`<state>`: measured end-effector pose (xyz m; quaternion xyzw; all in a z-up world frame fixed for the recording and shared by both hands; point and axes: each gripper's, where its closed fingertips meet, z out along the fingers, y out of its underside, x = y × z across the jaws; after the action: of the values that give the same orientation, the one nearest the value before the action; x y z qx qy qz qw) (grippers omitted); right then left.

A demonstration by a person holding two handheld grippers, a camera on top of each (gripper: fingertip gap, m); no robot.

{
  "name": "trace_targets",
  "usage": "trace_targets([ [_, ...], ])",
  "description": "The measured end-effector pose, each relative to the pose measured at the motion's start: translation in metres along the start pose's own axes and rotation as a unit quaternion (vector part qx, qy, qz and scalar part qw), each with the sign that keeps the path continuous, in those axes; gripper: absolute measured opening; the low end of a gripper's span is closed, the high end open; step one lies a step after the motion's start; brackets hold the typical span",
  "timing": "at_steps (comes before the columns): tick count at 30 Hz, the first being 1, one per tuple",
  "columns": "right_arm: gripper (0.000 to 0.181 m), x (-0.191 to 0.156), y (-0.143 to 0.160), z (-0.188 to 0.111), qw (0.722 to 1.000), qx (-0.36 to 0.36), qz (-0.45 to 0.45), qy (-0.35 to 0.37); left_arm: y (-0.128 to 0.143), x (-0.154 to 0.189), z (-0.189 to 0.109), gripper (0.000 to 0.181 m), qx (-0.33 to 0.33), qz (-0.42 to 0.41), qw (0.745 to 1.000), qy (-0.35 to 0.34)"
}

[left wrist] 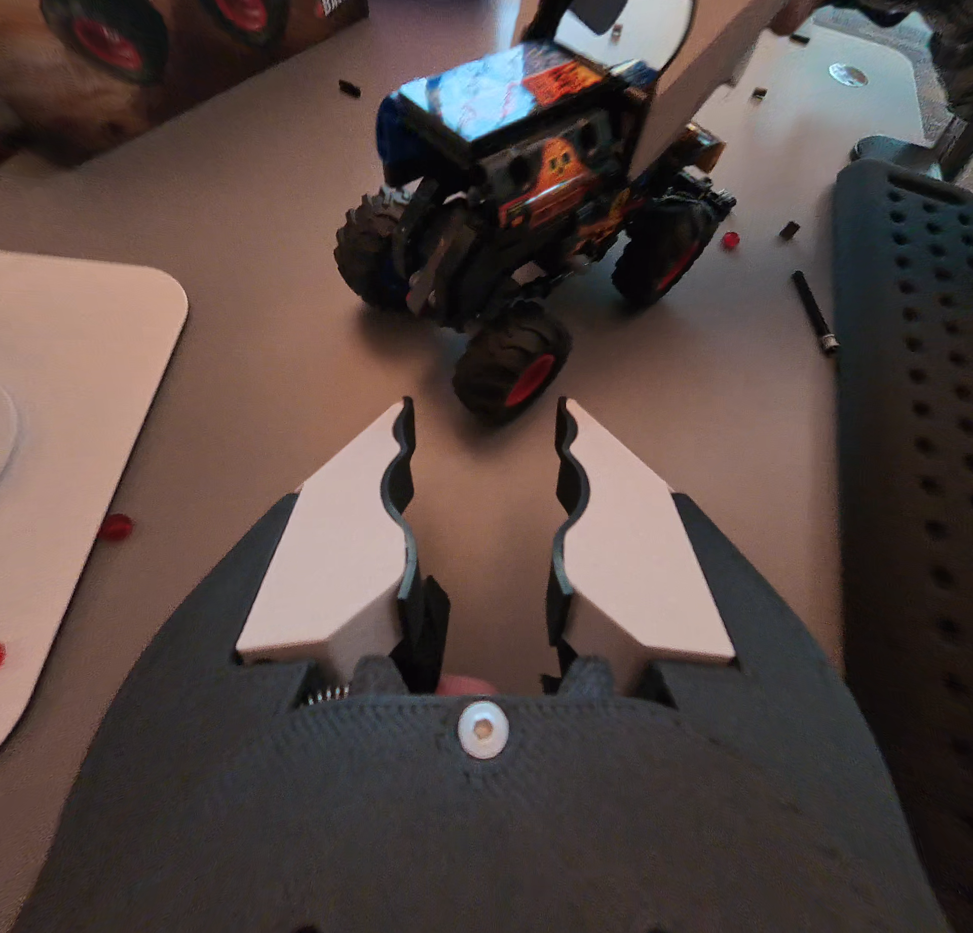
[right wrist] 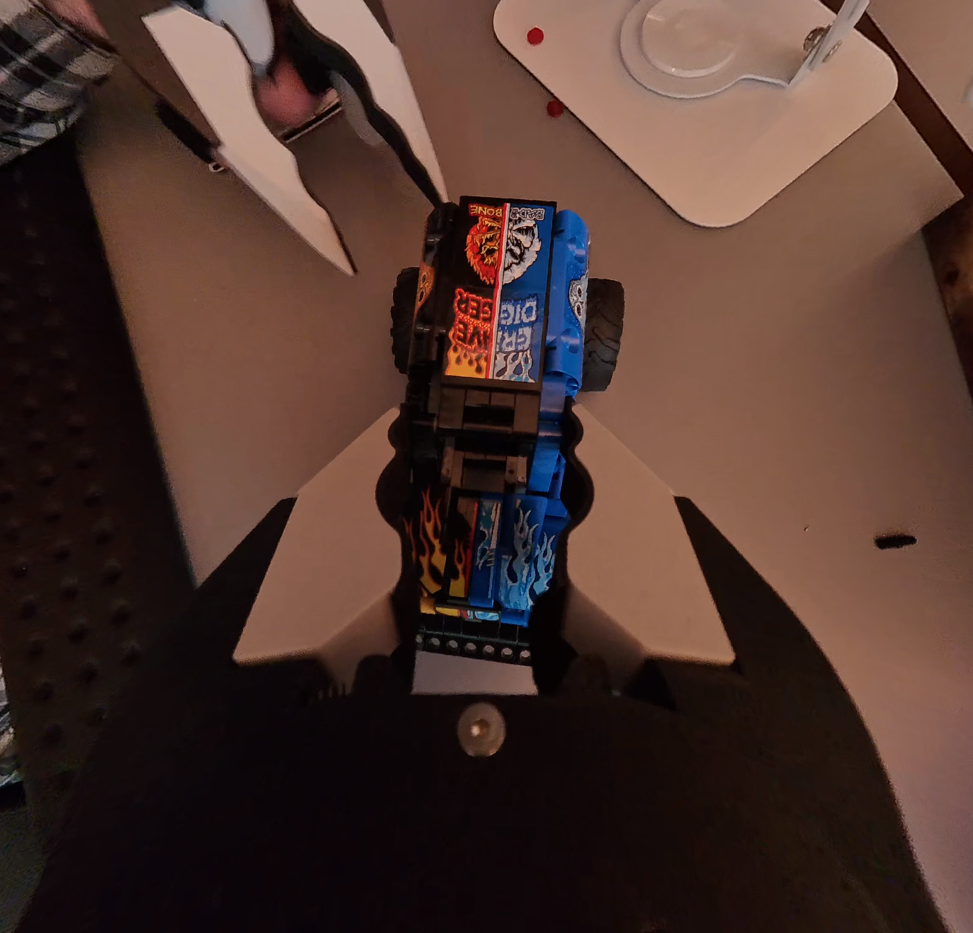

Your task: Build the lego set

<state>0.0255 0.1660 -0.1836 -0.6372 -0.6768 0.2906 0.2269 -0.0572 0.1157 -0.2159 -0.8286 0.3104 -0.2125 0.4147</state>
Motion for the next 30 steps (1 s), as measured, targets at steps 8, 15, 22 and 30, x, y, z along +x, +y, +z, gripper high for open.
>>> trace_targets([
  [8, 0.055, 0.003, -0.005, 0.003, 0.999, 0.004, -0.022, -0.032, 0.017, 0.027, 0.033, 0.073, -0.058, 0.004, 0.997, 0.059],
  [15, 0.055, -0.002, -0.008, 0.007, 0.994, 0.0, -0.06, -0.094, 0.037, 0.06, 0.002, 0.062, -0.108, 0.015, 0.987, 0.12],
  [22, 0.055, -0.008, -0.035, 0.033, 0.992, -0.003, -0.079, -0.097, 0.015, -0.013, -0.063, 0.058, -0.011, -0.034, 0.999, -0.013],
  [30, 0.055, -0.023, -0.09, 0.086, 0.989, 0.011, -0.098, -0.111, 0.004, -0.065, -0.116, 0.055, 0.076, -0.079, 0.986, -0.123],
])
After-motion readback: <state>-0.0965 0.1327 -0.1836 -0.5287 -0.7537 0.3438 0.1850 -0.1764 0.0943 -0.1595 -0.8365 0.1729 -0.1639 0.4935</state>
